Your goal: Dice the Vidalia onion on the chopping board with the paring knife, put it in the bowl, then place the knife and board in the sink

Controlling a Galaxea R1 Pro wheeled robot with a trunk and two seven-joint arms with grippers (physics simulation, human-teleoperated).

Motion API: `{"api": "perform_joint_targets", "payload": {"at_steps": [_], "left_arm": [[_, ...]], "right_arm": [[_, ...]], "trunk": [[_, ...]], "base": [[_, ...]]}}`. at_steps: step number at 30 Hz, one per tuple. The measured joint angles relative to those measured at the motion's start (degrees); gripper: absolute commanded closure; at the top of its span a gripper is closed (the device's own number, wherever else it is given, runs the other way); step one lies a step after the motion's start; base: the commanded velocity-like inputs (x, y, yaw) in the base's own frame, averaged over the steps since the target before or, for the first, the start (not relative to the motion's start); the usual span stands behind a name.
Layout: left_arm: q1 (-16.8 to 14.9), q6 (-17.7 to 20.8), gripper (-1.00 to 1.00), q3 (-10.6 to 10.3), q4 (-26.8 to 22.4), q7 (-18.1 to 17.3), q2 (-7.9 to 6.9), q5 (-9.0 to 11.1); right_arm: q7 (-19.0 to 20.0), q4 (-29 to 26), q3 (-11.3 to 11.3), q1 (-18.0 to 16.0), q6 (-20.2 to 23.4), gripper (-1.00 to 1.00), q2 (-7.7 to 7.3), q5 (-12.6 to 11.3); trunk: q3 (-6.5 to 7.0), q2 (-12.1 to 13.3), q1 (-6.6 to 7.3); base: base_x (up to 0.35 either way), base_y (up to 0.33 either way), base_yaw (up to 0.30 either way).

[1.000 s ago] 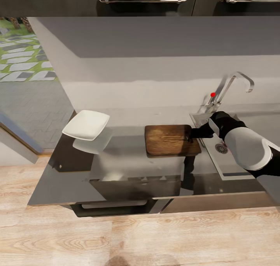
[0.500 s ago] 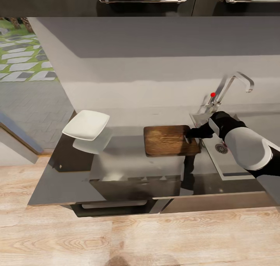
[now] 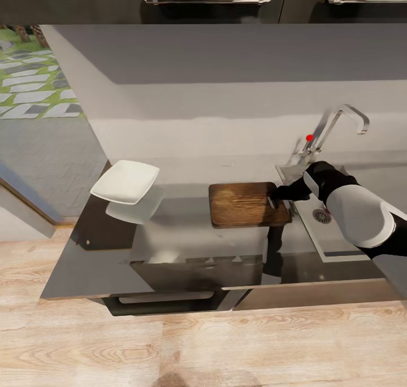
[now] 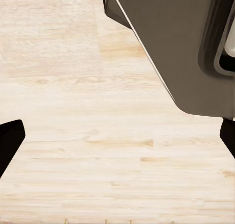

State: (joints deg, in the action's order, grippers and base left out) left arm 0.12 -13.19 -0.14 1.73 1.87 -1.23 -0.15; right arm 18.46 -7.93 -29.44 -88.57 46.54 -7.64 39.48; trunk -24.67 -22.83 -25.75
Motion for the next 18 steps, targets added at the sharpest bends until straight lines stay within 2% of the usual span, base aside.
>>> {"api": "perform_joint_targets", "payload": {"at_steps": [5,13,18], "left_arm": [[0.0,0.0,-1.0,0.0,0.0,0.0,0.03,0.0],[0.0,0.0,-1.0,0.0,0.0,0.0,0.05,0.0],[0.0,0.0,-1.0,0.0,0.0,0.0,0.08,0.0]], "right_arm": [[0.0,-1.8,0.0,0.0,0.6,-1.0,0.06,0.0],[0.0,-14.6,0.5,0.0,8.2,-1.0,0.89,0.0],[0.0,-19.6,0.5,0.0,9.6,-1.0,2.24,-0.1]], "trunk": [[0.0,0.0,0.0],[0.0,0.0,0.0],[0.0,0.0,0.0]], "base": [[0.0,0.0,0.0],[0.0,0.0,0.0],[0.0,0.0,0.0]]}}
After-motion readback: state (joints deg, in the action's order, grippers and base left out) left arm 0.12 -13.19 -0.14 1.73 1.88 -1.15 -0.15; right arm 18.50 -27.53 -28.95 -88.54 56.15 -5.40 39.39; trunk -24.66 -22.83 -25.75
